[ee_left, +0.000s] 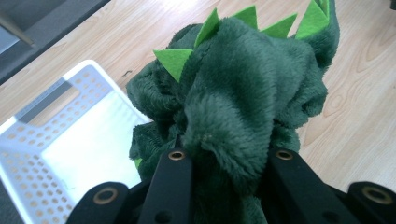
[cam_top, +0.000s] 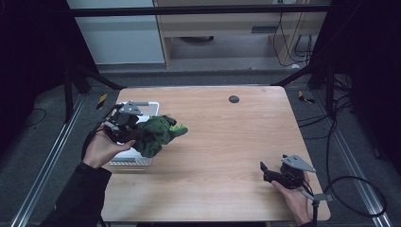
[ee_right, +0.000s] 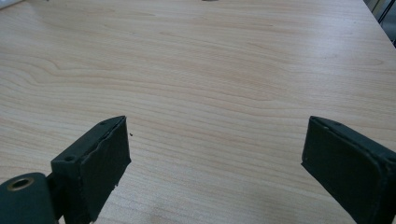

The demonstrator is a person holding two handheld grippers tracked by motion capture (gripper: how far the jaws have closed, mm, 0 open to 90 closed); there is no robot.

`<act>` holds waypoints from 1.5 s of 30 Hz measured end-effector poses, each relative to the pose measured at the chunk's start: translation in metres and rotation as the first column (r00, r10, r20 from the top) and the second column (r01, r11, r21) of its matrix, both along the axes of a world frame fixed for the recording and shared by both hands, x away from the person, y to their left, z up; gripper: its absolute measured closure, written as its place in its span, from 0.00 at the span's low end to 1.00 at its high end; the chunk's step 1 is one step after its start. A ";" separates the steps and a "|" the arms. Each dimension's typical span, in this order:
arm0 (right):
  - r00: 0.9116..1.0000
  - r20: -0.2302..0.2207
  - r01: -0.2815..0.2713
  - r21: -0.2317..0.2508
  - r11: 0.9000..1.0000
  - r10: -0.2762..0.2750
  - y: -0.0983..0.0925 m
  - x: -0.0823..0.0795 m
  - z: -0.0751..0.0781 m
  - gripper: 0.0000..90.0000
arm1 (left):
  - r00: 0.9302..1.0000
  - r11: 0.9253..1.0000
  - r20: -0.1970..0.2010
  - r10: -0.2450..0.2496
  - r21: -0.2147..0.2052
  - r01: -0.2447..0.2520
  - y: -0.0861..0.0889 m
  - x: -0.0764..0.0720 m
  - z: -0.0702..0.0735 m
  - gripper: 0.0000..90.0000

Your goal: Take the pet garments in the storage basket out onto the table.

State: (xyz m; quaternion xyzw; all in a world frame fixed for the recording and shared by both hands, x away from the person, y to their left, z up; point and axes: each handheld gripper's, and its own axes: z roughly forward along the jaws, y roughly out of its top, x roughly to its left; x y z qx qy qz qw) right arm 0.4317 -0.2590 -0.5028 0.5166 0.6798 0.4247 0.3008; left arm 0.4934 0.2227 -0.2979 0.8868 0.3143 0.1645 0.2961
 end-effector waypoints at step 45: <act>1.000 0.014 -0.003 -0.010 1.000 0.003 0.000 0.000 -0.001 0.09 | 0.975 0.974 -0.021 -0.222 0.035 0.223 -0.086 0.000 -0.011 0.86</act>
